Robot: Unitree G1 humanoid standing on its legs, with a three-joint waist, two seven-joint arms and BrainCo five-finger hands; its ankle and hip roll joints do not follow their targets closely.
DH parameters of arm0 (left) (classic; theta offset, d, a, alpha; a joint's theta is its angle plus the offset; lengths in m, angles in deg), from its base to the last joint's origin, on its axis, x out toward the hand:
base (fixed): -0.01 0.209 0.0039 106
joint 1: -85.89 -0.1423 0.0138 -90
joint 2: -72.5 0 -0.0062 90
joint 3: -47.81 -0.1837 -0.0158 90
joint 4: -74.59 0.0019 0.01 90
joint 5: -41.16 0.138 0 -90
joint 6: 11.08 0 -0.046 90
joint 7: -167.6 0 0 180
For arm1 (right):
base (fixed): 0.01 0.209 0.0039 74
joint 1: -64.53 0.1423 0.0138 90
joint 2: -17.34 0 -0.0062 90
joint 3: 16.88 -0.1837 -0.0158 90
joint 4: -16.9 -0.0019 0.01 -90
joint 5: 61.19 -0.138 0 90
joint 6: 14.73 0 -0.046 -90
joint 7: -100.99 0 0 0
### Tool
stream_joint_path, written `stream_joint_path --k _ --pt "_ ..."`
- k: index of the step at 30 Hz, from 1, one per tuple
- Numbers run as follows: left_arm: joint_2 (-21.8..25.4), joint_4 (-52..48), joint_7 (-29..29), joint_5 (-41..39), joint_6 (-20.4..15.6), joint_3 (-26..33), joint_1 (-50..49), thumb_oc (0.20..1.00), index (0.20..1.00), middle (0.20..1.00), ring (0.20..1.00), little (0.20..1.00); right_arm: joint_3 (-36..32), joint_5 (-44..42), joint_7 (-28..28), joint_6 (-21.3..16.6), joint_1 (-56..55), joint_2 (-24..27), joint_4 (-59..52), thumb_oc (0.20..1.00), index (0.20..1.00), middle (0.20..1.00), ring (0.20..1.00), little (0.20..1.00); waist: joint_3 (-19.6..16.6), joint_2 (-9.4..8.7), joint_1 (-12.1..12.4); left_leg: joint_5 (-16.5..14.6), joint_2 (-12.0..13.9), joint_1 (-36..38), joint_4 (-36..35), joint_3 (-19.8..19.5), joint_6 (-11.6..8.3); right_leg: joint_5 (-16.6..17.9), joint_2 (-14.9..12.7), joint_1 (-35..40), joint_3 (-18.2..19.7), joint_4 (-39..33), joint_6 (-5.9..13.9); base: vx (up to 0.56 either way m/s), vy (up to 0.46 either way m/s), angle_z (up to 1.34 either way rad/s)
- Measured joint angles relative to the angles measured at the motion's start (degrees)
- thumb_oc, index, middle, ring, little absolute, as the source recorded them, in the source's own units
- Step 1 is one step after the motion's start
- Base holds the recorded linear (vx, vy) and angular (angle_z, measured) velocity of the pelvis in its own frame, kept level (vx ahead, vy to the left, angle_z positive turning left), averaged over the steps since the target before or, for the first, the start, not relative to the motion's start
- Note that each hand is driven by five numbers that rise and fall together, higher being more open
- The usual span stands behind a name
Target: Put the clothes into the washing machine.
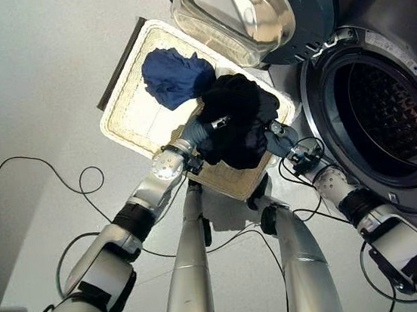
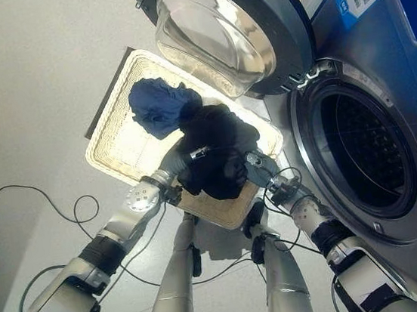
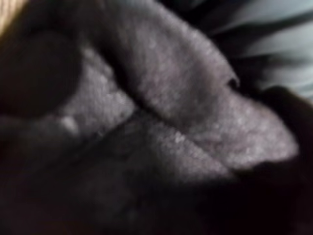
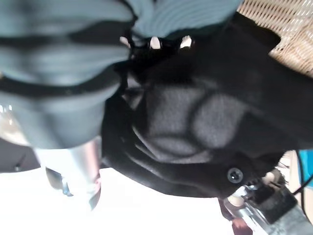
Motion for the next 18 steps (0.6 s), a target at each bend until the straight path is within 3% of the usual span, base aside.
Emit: stream_joint_path --k 8,18 --pt "0.0 0.55 1.07 -0.08 0.81 0.07 1.54 0.2 0.2 0.2 0.2 0.2 -0.12 -0.67 -0.02 -0.03 1.04 -0.71 1.37 1.0 1.0 1.0 1.0 1.0 -0.05 -0.1 -1.14 0.06 0.03 0.19 0.34 -0.42 0.08 0.45 0.18 0.69 -0.17 -0.42 0.08 0.0 -0.004 0.01" --pt "-3.96 4.17 5.12 -0.11 2.22 -1.48 2.92 0.2 0.2 0.2 0.2 0.2 0.2 4.91 -2.93 0.23 4.54 -2.65 8.06 1.0 1.0 1.0 1.0 1.0 -0.07 -0.14 -1.7 0.1 0.05 0.23 0.81 -0.53 0.16 0.85 0.23 0.99 -0.16 -0.47 0.15 0.0 0.0 0.0"
